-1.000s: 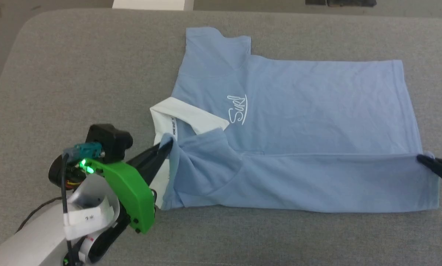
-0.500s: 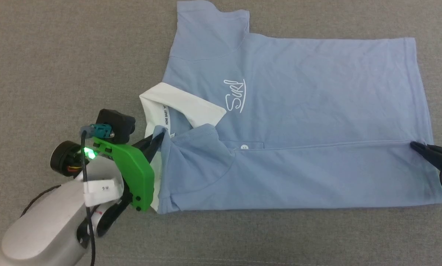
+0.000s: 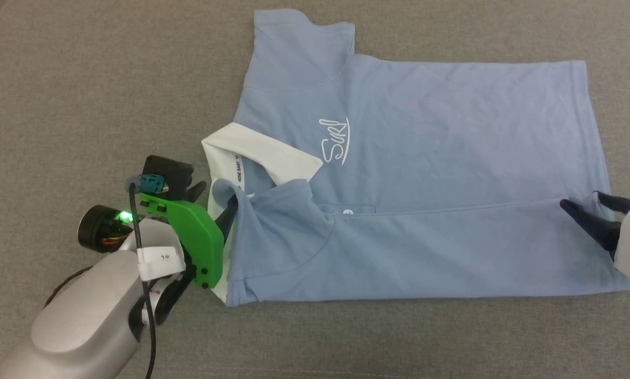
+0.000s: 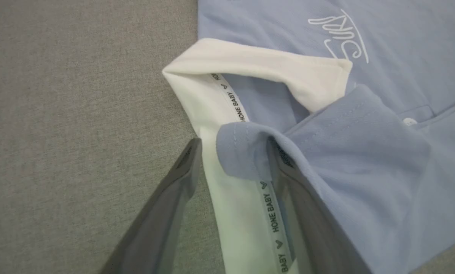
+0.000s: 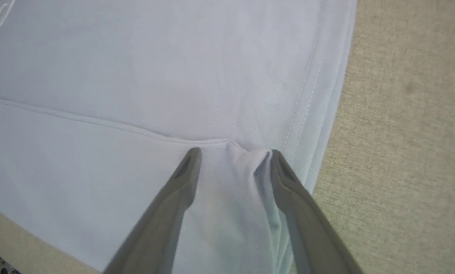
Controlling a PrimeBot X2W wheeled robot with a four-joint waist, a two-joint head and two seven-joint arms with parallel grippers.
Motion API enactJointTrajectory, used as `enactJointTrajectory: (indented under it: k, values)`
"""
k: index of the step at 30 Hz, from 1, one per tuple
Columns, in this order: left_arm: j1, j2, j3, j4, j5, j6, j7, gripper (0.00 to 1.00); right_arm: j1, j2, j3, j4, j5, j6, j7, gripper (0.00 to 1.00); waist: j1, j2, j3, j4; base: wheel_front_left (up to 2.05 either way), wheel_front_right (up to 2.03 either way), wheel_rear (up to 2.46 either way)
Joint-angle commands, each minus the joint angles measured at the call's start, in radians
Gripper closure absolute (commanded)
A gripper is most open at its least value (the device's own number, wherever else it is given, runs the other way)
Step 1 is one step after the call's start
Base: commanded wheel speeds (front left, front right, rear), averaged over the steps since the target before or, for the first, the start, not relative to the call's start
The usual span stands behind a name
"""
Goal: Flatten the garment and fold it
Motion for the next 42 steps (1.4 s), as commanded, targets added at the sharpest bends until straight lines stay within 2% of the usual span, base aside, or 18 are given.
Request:
enactJointTrajectory:
  k: [1,5,10,15,18,21,26,31,36,39,42]
  values:
    - [-0.017,-0.011,0.008,0.003,0.012,0.014,-0.014,0.0,-0.018,0.011,-0.015,0.002,-0.013,-0.002,-0.015,0.0,-0.0001,0.0,-0.02,0.001,0.0,0.0,0.0]
    - [-0.003,-0.036,0.046,0.002,-0.002,0.06,-0.063,0.0,-0.006,0.036,-0.059,-0.011,-0.069,-0.002,-0.082,0.0,-0.0001,0.0,-0.057,0.001,0.0,0.0,0.0]
    - [0.05,-0.063,0.105,-0.054,-0.015,0.137,-0.159,0.0,0.05,0.097,-0.157,-0.027,-0.203,-0.002,-0.25,0.0,-0.0001,0.0,-0.106,-0.003,0.0,0.0,0.0]
    - [0.145,-0.067,0.137,-0.14,-0.003,0.225,-0.243,0.0,0.168,0.216,-0.325,-0.022,-0.347,-0.002,-0.395,0.0,-0.0001,0.0,-0.142,-0.011,0.0,0.0,0.0]
    - [0.194,-0.056,0.124,-0.188,0.024,0.262,-0.265,0.0,0.245,0.285,-0.429,-0.042,-0.451,-0.002,-0.435,0.0,-0.0001,0.0,-0.155,-0.012,0.0,0.0,0.0]
    - [0.242,-0.043,0.099,-0.226,0.05,0.296,-0.267,0.0,0.333,0.381,-0.557,-0.087,-0.553,-0.002,-0.431,0.0,-0.0001,0.0,-0.163,-0.015,0.0,0.0,0.0]
    - [0.294,-0.022,0.025,-0.253,0.063,0.312,-0.19,0.0,0.463,0.531,-0.698,-0.22,-0.709,-0.002,-0.342,0.0,-0.0001,0.0,-0.163,-0.018,0.0,0.0,0.0]
    - [0.303,0.001,-0.031,-0.257,0.035,0.335,-0.038,0.0,0.537,0.626,-0.773,-0.357,-0.78,-0.002,-0.256,0.0,-0.0001,0.0,-0.144,-0.029,0.0,0.0,0.0]
    - [0.282,0.033,-0.061,-0.232,0.034,0.397,0.102,0.0,0.56,0.663,-0.79,-0.446,-0.802,-0.002,-0.202,0.0,-0.0001,0.0,-0.112,-0.042,0.0,0.0,0.0]
    - [0.263,0.046,-0.069,-0.222,0.053,0.444,0.15,0.0,0.567,0.673,-0.797,-0.475,-0.805,-0.002,-0.185,0.0,-0.0001,0.0,-0.09,-0.049,0.0,0.0,0.0]
    - [0.256,0.052,-0.079,-0.213,0.058,0.465,0.185,0.0,0.57,0.68,-0.8,-0.491,-0.805,-0.002,-0.177,0.0,-0.0001,0.0,-0.07,-0.054,0.0,0.0,0.0]
